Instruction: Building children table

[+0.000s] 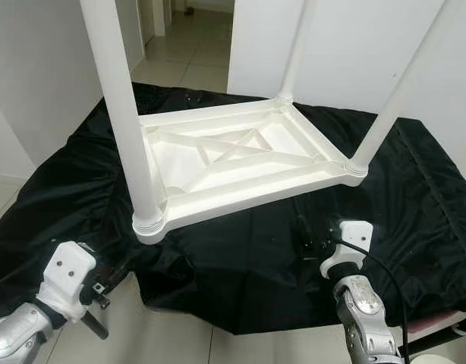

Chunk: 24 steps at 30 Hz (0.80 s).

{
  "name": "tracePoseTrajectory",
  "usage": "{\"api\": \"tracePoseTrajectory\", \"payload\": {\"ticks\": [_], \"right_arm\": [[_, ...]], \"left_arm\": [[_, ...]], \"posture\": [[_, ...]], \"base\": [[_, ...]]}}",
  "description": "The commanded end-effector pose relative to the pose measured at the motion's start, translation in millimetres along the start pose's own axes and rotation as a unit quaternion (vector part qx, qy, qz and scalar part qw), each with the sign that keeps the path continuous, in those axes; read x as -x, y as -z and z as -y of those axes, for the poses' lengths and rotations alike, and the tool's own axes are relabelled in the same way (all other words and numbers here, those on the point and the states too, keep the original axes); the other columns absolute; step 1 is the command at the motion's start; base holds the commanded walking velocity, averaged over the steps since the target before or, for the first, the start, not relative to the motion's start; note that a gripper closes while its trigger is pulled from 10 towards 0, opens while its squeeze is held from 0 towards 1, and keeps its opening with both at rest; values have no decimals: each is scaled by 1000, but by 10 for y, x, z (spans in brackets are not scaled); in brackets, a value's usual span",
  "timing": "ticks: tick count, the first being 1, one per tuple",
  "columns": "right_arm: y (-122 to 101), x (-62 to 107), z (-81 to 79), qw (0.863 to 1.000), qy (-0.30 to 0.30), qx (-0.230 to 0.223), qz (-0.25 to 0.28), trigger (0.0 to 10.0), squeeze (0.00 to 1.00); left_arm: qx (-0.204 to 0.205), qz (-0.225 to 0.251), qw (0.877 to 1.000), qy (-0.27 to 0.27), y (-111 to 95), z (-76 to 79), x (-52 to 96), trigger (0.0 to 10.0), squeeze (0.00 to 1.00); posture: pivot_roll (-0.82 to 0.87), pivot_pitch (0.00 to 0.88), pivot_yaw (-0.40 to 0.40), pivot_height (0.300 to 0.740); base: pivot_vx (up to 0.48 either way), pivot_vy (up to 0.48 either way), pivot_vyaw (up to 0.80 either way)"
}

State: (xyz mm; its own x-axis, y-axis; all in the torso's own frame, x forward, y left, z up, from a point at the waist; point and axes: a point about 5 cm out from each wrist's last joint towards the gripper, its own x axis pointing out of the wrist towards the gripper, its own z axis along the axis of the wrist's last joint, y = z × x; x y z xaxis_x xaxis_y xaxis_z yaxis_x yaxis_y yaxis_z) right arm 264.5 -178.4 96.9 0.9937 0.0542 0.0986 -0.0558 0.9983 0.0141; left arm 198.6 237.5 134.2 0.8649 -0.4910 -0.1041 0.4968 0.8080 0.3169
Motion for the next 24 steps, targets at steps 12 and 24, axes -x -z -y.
{"api": "tracePoseTrajectory", "payload": {"ticks": [12,24], "right_arm": [[40,182,-128,995,-95,25,-1,10000,0],[11,173,-223,995,-97,25,2,10000,0]], "left_arm": [[-31,-31,996,-80,134,-827,-2,10000,0],[-28,2,995,-91,-20,-1168,-427,10000,0]], "posture": [[203,0,-37,740],[150,0,-29,740]], "base": [[0,0,0],[0,0,0]]}}
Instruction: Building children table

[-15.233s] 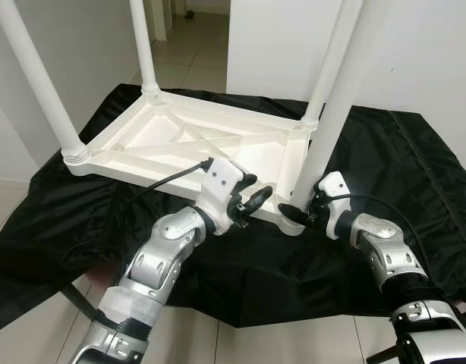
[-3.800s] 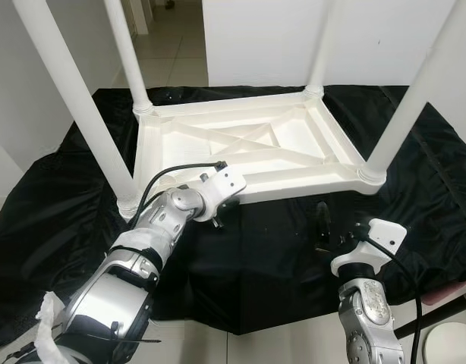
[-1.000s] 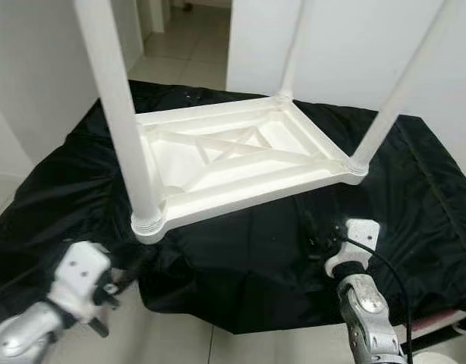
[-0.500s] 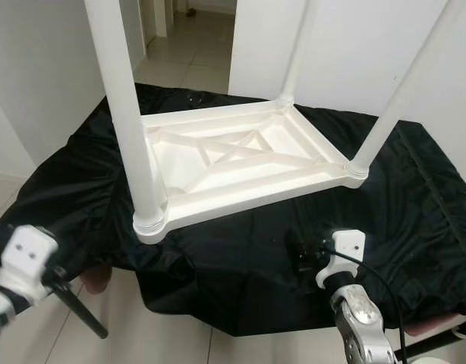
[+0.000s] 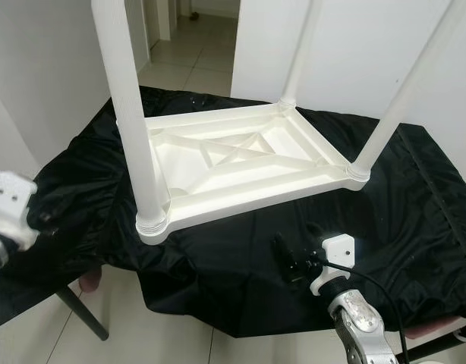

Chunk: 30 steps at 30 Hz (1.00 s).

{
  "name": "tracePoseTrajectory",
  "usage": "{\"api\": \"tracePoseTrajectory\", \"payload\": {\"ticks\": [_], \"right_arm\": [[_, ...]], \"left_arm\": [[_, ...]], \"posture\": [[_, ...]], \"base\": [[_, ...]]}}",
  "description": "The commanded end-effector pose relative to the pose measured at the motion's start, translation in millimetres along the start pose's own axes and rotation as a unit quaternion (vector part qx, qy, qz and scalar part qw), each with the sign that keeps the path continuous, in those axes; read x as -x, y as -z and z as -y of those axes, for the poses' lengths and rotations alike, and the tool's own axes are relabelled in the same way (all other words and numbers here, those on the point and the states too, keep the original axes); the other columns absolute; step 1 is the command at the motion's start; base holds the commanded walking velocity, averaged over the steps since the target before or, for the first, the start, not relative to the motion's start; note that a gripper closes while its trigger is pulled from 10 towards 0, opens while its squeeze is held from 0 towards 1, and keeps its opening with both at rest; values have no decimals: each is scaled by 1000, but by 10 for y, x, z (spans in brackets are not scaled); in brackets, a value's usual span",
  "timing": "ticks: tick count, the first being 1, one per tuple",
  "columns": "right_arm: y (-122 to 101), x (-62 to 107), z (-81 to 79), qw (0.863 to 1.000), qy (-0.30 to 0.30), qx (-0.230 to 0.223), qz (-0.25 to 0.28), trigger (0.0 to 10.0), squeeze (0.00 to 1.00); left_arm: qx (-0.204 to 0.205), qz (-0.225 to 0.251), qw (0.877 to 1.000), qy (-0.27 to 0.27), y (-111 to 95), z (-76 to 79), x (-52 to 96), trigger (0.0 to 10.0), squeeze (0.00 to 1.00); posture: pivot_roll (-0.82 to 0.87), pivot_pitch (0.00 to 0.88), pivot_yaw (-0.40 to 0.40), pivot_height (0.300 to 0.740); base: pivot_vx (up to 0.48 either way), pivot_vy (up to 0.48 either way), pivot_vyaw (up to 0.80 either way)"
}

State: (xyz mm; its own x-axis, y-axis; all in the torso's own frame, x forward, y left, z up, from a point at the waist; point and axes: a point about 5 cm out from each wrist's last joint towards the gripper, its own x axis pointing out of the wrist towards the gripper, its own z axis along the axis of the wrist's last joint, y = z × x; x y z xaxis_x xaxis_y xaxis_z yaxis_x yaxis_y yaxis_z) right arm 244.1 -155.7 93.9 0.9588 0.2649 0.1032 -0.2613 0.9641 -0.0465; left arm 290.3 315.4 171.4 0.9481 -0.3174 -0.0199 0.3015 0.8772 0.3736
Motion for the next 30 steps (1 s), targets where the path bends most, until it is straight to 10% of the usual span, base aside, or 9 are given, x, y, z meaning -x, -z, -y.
{"api": "tracePoseTrajectory", "payload": {"ticks": [1,6,19,30], "right_arm": [[-3,-17,18,1000,10,6,-2,10000,0],[-4,-225,59,990,140,-15,-14,10000,0],[174,-414,193,947,303,-78,-67,10000,0],[295,-546,447,904,405,-66,-117,10000,0]], "left_arm": [[-5,-3,1000,14,11,46,-47,10000,0],[22,64,997,34,-310,166,-508,10000,0],[57,166,979,101,-789,611,-954,10000,0],[79,228,952,187,-1093,1042,-977,10000,0]], "posture": [[150,0,-29,740],[141,8,-25,740],[107,32,-14,740],[107,35,-13,740]], "base": [[0,0,0],[0,0,0],[0,0,0],[0,0,0]]}}
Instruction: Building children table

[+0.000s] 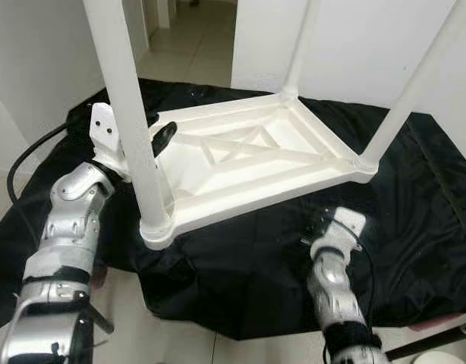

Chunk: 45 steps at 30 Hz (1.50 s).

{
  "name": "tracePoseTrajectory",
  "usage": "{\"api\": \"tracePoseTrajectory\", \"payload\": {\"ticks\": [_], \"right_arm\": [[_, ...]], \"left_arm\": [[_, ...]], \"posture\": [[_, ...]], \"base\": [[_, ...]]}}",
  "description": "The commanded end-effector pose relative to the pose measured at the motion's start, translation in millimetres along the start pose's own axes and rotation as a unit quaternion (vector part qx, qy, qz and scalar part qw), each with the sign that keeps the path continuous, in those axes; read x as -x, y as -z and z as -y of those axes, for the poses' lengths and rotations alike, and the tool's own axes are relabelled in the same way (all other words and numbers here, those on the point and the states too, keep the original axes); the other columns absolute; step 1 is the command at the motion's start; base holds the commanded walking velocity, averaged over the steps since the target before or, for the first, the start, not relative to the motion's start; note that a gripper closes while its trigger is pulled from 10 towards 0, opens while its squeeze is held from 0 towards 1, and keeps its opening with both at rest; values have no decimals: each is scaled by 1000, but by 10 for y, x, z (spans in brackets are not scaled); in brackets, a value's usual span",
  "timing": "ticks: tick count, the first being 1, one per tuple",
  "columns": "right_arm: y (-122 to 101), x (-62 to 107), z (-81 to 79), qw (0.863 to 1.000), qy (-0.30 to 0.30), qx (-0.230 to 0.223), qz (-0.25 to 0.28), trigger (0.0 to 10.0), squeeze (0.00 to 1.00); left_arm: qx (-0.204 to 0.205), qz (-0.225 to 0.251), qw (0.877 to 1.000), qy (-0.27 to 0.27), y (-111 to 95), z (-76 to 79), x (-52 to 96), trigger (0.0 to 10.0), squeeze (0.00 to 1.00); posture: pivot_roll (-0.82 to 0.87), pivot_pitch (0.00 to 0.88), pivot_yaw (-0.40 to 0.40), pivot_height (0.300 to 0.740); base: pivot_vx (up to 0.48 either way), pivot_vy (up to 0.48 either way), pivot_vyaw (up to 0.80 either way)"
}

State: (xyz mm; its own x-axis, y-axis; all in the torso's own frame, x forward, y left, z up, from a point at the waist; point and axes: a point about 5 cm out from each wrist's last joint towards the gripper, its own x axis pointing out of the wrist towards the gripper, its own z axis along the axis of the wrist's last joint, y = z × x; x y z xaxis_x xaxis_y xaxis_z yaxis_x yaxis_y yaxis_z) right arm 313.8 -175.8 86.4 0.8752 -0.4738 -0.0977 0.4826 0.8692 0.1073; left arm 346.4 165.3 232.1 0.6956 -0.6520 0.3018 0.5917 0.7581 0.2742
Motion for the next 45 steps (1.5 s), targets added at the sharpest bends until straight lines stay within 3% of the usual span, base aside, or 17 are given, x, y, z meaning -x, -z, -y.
{"api": "tracePoseTrajectory", "payload": {"ticks": [1,3,5,6,7,9,16,17,20,22,25,27,37,39,41,45], "right_arm": [[127,-36,105,999,35,14,-30,10000,0],[93,-150,111,998,49,19,-35,10000,0],[93,-150,111,998,49,19,-35,10000,0],[67,-199,105,998,54,21,-35,10000,0],[67,-199,105,998,54,21,-35,10000,0],[7,-270,64,998,53,25,-31,10000,0],[-28,-311,25,998,47,25,-31,10000,0],[-59,-338,-19,999,34,21,-30,10000,0],[-59,-338,-19,999,34,21,-30,10000,0],[-124,-393,-135,999,-16,3,-34,10000,0],[-124,-393,-135,999,-16,3,-34,10000,0],[-274,-459,-269,996,-84,-14,-17,10000,0],[-476,-526,-425,988,-153,-21,4,10000,0],[-516,-542,-431,988,-152,-17,11,10000,0],[-574,-572,-343,993,-110,-5,38,10000,0],[-594,-557,-236,994,-85,-10,70,10000,0]], "left_arm": [[13,8,999,39,-24,124,-35,10000,0],[38,21,996,79,-49,310,-39,10000,0],[38,21,996,79,-49,310,-39,10000,0],[47,29,993,102,-66,416,-30,10000,0],[47,29,993,102,-66,416,-30,10000,0],[67,37,987,142,-94,625,-10,10000,0],[76,41,983,163,-118,746,5,10000,0],[88,39,979,181,-129,848,26,10000,0],[88,39,979,181,-129,848,26,10000,0],[111,34,969,218,-141,1086,70,10000,0],[111,34,969,218,-141,1086,70,10000,0],[144,39,957,248,-196,1328,72,10000,0],[167,47,945,278,-283,1538,43,10000,0],[170,47,944,280,-295,1562,30,10000,0],[164,46,946,274,-291,1567,0,10000,0],[153,39,952,263,-264,1534,-8,10000,0]], "posture": [[107,35,-13,740],[111,36,-21,740],[111,36,-21,740],[114,37,-25,740],[114,37,-25,740],[118,39,-31,740],[119,40,-34,740],[120,40,-31,740],[120,40,-31,740],[114,38,-20,740],[114,38,-20,740],[106,41,-12,740],[100,45,-6,740],[92,47,0,740],[89,50,-1,740],[90,50,-4,740]], "base": [[0,0,0],[0,0,0],[0,0,0],[0,0,0],[0,0,0],[0,0,0],[0,0,0],[0,0,0],[0,0,0],[0,0,0],[0,0,0],[0,0,0],[0,0,0],[0,0,0],[0,0,0],[0,0,0]]}}
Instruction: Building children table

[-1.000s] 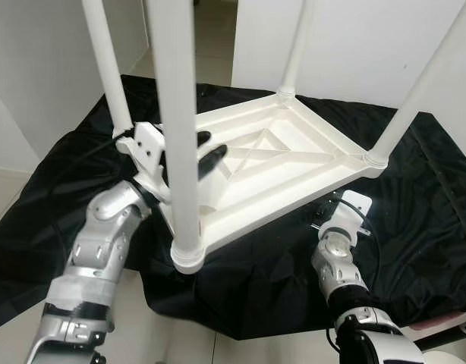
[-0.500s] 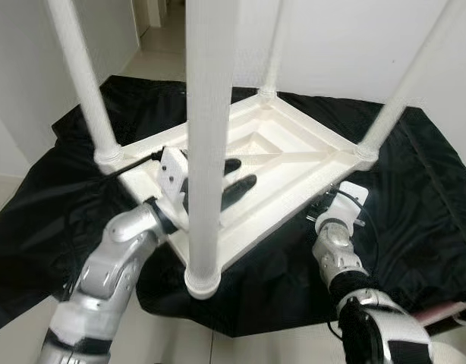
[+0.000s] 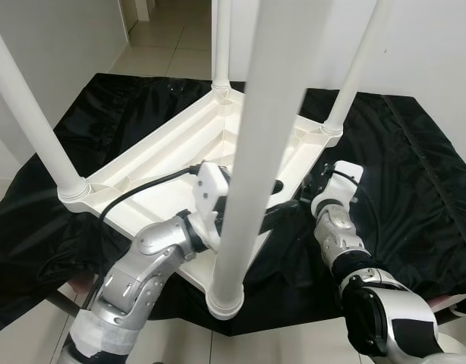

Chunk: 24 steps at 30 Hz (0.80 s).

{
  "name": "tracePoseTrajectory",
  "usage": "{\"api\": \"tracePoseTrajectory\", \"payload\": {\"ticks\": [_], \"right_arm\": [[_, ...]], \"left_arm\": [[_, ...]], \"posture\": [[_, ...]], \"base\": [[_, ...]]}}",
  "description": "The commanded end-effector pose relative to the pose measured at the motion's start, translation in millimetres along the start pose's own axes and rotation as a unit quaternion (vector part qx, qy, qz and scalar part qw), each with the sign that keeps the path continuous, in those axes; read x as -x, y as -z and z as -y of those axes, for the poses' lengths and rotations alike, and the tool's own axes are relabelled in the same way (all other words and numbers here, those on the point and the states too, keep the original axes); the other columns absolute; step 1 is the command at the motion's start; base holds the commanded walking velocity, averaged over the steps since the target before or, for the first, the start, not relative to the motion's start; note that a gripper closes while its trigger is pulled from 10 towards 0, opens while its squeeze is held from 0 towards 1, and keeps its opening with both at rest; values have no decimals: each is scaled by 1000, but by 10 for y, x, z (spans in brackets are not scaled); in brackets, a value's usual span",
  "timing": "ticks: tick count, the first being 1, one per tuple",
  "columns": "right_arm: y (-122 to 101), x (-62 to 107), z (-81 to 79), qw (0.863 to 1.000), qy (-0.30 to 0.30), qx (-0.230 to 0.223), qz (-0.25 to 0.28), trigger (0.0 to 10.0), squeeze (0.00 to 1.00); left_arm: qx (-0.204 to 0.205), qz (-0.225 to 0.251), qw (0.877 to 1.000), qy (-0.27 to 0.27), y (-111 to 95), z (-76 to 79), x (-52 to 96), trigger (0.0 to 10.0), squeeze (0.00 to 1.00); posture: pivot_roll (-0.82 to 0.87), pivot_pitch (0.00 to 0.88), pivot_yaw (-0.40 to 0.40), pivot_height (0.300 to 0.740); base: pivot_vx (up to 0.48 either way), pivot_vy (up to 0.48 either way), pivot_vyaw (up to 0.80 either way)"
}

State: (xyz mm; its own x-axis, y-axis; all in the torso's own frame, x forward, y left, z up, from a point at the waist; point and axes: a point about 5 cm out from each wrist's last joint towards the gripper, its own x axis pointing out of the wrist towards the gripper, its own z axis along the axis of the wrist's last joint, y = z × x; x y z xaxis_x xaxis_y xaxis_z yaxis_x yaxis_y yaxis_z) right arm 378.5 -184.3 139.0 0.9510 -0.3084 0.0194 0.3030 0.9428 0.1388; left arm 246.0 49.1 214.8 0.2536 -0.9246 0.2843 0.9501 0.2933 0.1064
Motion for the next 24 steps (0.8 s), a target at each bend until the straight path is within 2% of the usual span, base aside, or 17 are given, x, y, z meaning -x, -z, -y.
{"api": "tracePoseTrajectory", "payload": {"ticks": [1,5,6,7,10,12,13,15,18,19,22,23,24], "right_arm": [[-41,36,93,999,14,1,38,10000,0],[-3,219,189,997,-22,-8,78,10000,0],[-3,219,189,997,-22,-8,78,10000,0],[10,303,217,996,-37,-9,86,10000,0],[10,303,217,996,-37,-9,86,10000,0],[17,470,283,993,-62,-7,99,10000,0],[17,470,283,993,-62,-7,99,10000,0],[5,623,368,991,-75,3,107,10000,0],[-10,686,398,991,-81,6,110,10000,0],[-64,766,391,986,-113,12,119,10000,0],[-105,830,378,983,-137,15,124,10000,0],[-175,917,349,975,-180,17,130,10000,0],[-175,917,349,975,-180,17,130,10000,0]], "left_arm": [[-17,-13,1000,-1,10,-15,14,10000,0],[-35,-47,997,-42,57,-158,150,10000,0],[-35,-47,997,-42,57,-158,150,10000,0],[-43,-56,996,-56,62,-211,201,10000,0],[-43,-56,996,-56,62,-211,201,10000,0],[-52,-65,993,-88,54,-308,290,10000,0],[-52,-65,993,-88,54,-308,290,10000,0],[-54,-70,990,-111,53,-361,367,10000,0],[-52,-70,989,-118,54,-371,390,10000,0],[-49,-70,989,-120,55,-360,415,10000,0],[-47,-70,989,-121,55,-352,430,10000,0],[-45,-76,989,-118,76,-331,458,10000,0],[-45,-76,989,-118,76,-331,458,10000,0]], "posture": [[90,50,-4,740],[74,53,0,740],[74,53,0,740],[74,53,0,740],[74,53,0,740],[43,56,-2,740],[43,56,-2,740],[24,63,2,740],[21,64,3,740],[15,69,9,740],[15,69,9,740],[20,67,14,740],[20,67,14,740]], "base": [[0,0,0],[0,0,0],[0,0,0],[0,0,0],[0,0,0],[0,0,0],[0,0,0],[0,0,0],[0,0,0],[0,0,0],[0,0,0],[0,0,0],[0,0,0]]}}
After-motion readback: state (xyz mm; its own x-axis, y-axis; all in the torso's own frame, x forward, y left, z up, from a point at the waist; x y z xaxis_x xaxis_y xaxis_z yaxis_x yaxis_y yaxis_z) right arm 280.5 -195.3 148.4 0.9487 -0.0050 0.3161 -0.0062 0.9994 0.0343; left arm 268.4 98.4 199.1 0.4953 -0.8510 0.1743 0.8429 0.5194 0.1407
